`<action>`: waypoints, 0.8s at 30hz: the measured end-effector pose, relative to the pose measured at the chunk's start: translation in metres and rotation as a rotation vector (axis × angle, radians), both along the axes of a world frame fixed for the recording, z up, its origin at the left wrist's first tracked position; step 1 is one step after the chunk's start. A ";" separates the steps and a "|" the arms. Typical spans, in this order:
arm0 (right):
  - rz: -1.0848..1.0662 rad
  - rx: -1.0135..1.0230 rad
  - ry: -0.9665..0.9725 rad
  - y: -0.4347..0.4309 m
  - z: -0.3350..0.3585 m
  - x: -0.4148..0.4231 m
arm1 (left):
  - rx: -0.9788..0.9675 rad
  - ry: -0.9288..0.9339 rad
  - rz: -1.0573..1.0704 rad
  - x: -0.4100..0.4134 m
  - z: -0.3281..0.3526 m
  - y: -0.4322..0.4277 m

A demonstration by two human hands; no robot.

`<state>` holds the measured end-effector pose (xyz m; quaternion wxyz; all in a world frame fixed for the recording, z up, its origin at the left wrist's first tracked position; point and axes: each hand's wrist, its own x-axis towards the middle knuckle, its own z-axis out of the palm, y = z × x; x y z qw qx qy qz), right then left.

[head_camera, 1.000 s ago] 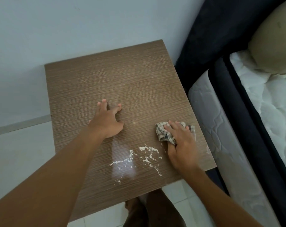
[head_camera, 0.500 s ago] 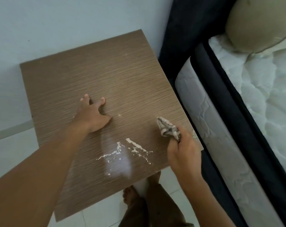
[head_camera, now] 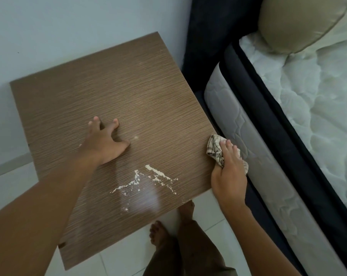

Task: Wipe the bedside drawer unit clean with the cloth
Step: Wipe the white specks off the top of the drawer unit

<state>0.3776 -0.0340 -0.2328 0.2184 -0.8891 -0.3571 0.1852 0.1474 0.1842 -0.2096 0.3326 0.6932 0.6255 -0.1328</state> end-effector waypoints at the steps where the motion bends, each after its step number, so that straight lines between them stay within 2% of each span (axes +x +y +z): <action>1: 0.021 -0.007 -0.025 -0.002 -0.001 -0.002 | 0.003 -0.002 0.000 0.000 -0.001 0.000; 7: 0.106 -0.031 -0.099 -0.014 -0.006 -0.030 | -0.015 0.002 0.015 0.000 -0.001 0.001; 12: 0.140 -0.053 -0.148 -0.017 0.001 -0.089 | -0.027 -0.006 0.032 0.000 0.000 0.000; 18: 0.236 -0.048 0.032 -0.008 0.022 -0.143 | -0.029 -0.019 0.036 0.001 0.004 -0.001; 21: 0.116 0.013 0.241 0.003 0.049 -0.136 | -0.024 -0.035 0.040 0.000 0.003 -0.002; 24: -0.030 0.157 0.215 0.018 0.071 -0.101 | -0.011 -0.046 0.038 -0.001 0.001 -0.002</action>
